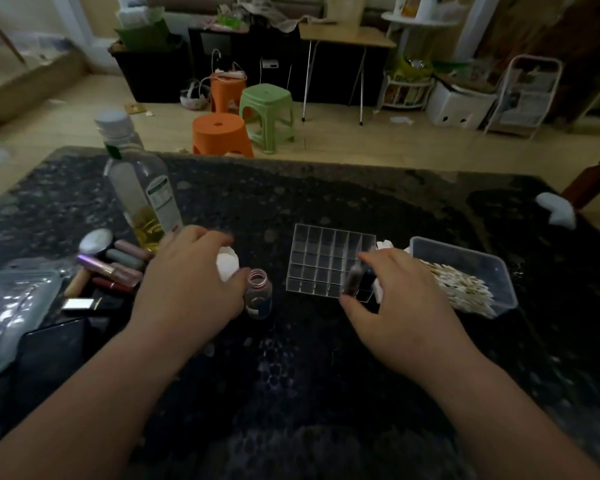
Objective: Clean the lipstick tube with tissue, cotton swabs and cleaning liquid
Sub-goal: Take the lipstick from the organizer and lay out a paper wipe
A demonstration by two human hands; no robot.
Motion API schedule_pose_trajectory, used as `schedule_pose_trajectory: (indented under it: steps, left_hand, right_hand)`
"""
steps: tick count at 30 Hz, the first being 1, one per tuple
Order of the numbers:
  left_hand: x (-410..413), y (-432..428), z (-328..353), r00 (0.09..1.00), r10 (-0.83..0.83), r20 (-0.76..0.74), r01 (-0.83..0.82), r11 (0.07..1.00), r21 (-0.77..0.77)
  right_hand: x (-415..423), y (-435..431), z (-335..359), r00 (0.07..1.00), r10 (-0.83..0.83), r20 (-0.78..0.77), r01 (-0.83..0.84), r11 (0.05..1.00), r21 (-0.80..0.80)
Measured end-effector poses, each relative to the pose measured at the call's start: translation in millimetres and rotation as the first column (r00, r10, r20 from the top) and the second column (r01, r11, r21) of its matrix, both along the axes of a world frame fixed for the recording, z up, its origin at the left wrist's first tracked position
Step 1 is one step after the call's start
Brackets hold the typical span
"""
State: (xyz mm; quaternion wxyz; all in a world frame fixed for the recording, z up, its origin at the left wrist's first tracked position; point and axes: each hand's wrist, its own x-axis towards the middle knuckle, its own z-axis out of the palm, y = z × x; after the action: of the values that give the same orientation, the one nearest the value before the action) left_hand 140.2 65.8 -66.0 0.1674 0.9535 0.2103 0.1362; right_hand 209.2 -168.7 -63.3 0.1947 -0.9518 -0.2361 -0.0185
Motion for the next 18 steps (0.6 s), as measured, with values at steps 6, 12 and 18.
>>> schedule_pose_trajectory:
  steps: [6,12,18]
  left_hand:
    - [-3.4,11.5,-9.2,0.989,-0.023,-0.145,0.002,0.99,-0.143]
    - [1.3,12.8,-21.1,0.992,0.035,-0.12,-0.064,0.967,-0.245]
    - [-6.7,17.1,21.5,0.965,0.041,0.26,0.07,0.913,-0.402]
  right_hand:
    - [-3.9,-3.7,0.8,1.0,-0.004,0.003,0.004,0.999,0.05]
    - [-6.1,-4.1,1.2,1.0,0.007,-0.023,-0.006,0.997,0.076]
    - [-2.4,-6.8,5.6,1.0,-0.013,-0.019,0.016,0.978,0.209]
